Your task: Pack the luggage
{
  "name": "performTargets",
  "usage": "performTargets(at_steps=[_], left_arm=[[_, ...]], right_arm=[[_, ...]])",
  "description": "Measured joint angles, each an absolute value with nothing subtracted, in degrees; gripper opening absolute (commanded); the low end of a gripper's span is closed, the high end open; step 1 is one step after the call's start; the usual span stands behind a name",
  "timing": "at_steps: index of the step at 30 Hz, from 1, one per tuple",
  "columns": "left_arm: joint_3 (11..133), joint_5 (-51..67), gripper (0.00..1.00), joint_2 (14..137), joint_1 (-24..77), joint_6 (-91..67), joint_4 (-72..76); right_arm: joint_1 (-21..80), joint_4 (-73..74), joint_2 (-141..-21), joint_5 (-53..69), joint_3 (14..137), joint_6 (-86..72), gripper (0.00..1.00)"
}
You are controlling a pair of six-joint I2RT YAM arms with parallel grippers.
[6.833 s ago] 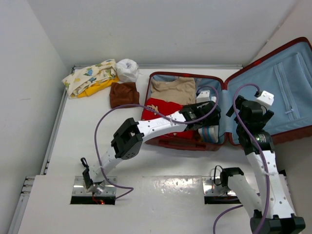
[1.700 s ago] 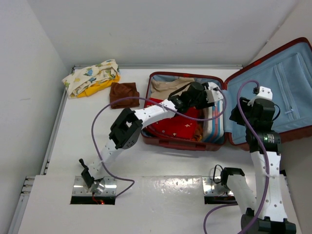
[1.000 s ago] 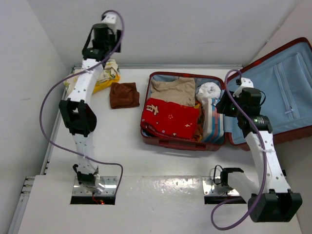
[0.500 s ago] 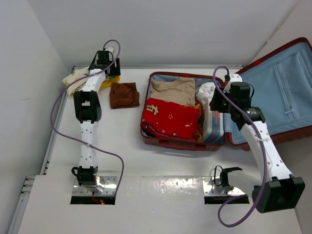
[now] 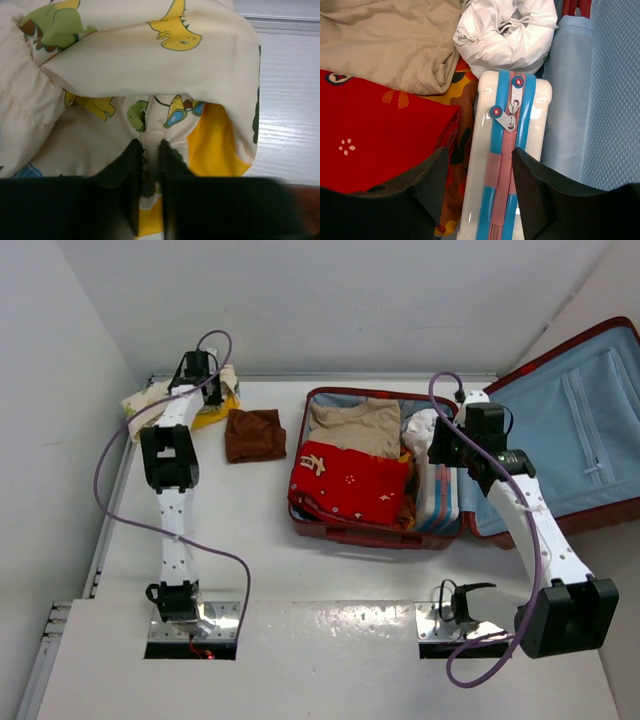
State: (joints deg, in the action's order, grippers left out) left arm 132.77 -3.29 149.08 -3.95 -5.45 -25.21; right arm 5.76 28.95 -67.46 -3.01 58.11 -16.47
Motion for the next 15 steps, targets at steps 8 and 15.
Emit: performTargets(at_steps=[8, 15], left_arm=[[116.90, 11.00, 0.00, 137.62, -10.72, -0.49, -31.48], [108.47, 17.15, 0.00, 130.78, -16.93, 9.82, -43.68]], right_arm=[[5.76, 28.36, -67.59, -2.72, 58.11, -16.47, 0.54], [5.76, 27.57, -67.59, -2.17, 58.11, -16.47, 0.54]])
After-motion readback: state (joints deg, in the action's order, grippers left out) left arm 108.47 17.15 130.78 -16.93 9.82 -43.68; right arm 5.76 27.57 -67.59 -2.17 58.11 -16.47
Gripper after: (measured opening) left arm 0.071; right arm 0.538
